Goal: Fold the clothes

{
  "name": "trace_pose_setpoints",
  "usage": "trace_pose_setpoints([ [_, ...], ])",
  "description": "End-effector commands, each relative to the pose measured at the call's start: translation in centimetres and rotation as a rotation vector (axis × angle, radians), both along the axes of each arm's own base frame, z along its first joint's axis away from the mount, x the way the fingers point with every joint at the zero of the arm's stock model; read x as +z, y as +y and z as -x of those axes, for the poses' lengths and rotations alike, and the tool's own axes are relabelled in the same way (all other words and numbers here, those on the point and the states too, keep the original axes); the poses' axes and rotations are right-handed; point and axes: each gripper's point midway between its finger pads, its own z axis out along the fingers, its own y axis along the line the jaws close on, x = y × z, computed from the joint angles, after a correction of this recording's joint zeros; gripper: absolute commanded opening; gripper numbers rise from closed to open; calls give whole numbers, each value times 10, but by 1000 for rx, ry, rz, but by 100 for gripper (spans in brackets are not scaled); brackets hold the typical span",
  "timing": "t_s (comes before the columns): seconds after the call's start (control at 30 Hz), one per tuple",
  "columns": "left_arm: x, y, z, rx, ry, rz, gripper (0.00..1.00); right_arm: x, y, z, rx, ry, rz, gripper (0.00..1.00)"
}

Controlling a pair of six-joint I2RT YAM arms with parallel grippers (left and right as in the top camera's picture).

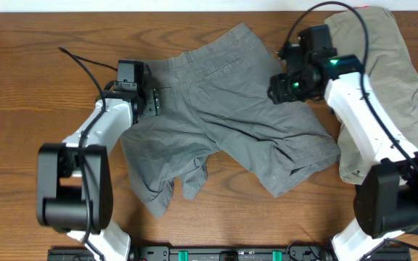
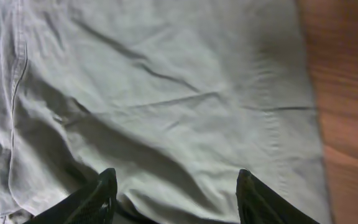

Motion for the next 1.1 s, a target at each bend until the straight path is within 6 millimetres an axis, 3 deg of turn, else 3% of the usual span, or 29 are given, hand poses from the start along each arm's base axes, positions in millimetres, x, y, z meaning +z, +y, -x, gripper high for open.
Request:
trace_pose_setpoints([
  [0.0,66,5,-9,34,-132,16,89,-29,10,3,38,60,14,54],
  [0.1,92,6,7,34,-152,17,91,-55,17,10,61,128,33,41],
  [0.23,111,7,18,34,-170,18,91,-83,23,20,81,205,54,24],
  [0.4,112,7,17,33,-179,19,91,-111,11,18,64,236,135,20],
  [0.6,114,6,6,33,-215,22,93,-150,-6,1,27,219,219,19],
  [0.77,104,4,-15,29,-250,24,100,-188,-26,-29,-29,138,283,23],
  [0.9,78,3,-37,-12,-250,-2,100,-214,-34,-51,-3,65,292,32],
  [1.07,34,1,-72,-87,-271,-51,100,-197,-34,-71,12,2,288,63],
])
